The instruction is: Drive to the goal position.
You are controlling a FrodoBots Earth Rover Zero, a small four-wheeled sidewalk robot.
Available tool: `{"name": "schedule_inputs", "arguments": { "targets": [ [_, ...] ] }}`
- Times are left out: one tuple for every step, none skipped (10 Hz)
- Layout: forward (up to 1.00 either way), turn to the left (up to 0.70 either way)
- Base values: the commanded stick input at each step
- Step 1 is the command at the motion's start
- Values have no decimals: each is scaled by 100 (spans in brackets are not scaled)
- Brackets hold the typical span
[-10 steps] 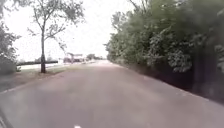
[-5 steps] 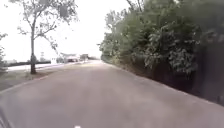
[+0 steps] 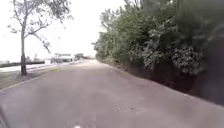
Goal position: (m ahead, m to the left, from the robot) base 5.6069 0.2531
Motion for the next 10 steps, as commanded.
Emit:
{"name": "schedule_inputs", "arguments": {
  "targets": [
    [100, -5],
    [100, -5],
    [100, -5],
    [100, -5],
    [100, -5],
    [100, -5],
    [100, -5],
    [100, -5],
    [100, -5],
    [100, -5]
  ]
}}
